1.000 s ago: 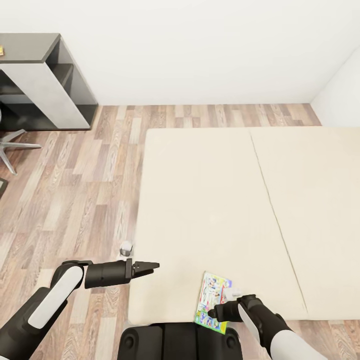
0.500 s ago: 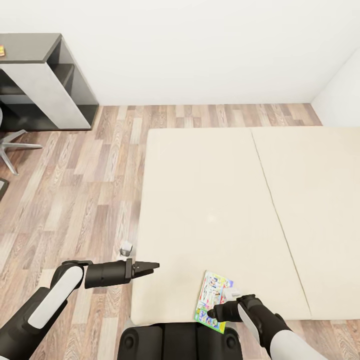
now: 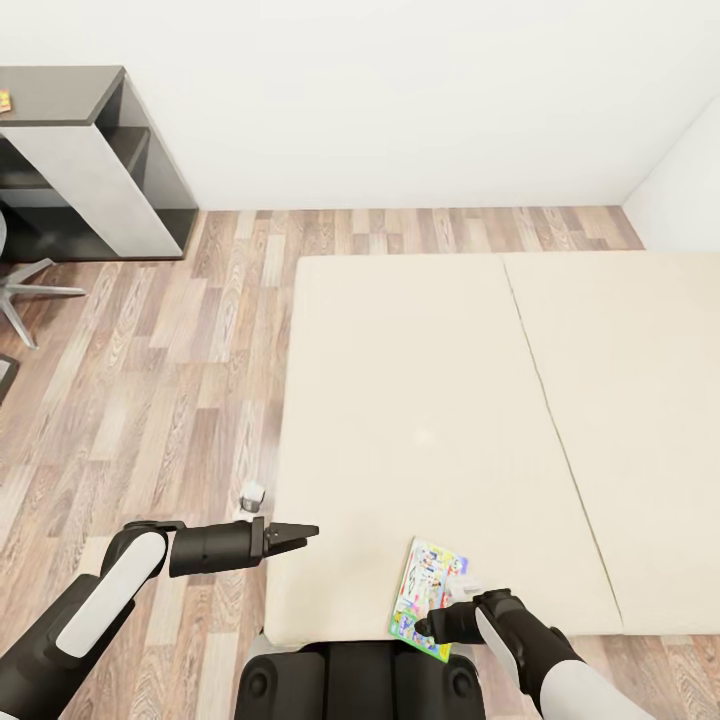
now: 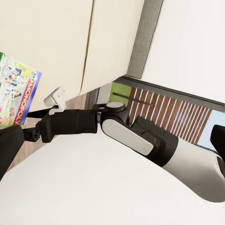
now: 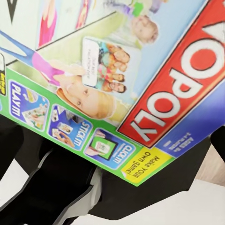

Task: Put all the toys in the child's room - the three board games (two on the bed and one on the table), the two jigsaw puzzles on the table, and the tennis ball on the table - inside the toy box on the table in the child's room.

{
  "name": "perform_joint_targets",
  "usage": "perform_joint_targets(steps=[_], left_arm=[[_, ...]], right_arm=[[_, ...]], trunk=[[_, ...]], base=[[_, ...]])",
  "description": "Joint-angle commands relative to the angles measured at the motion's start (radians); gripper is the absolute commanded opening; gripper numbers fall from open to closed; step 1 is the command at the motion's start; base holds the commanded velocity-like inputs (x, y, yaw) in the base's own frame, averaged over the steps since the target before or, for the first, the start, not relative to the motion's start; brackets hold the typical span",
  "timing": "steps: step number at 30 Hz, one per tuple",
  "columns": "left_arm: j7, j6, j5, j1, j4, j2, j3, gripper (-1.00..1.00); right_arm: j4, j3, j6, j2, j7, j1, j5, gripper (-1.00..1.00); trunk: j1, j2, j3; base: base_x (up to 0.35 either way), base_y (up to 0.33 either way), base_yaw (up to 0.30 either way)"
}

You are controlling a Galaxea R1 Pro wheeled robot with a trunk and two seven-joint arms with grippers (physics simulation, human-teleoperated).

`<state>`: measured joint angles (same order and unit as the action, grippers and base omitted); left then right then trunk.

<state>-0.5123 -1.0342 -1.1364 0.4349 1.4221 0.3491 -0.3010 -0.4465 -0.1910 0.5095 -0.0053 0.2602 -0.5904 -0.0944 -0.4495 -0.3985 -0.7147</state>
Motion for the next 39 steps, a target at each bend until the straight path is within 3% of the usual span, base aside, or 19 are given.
perform_joint_targets(steps=[1, 39], left_arm=[[-0.006, -0.001, 0.004, 0.001, 0.0, 0.001, 0.0, 1.0], [-0.006, -0.001, 0.004, 0.001, 0.0, 0.001, 0.0, 1.0]], right_arm=[[-0.001, -0.004, 0.006, -0.001, -0.002, 0.0, -0.01, 1.0], [-0.001, -0.004, 0.006, 0.0, -0.002, 0.0, -0.008, 1.0]], trunk=[[0.0, -0.002, -0.001], [0.0, -0.002, -0.001]], base=[[-0.021, 0.015, 0.0], [-0.001, 0.058, 0.0]])
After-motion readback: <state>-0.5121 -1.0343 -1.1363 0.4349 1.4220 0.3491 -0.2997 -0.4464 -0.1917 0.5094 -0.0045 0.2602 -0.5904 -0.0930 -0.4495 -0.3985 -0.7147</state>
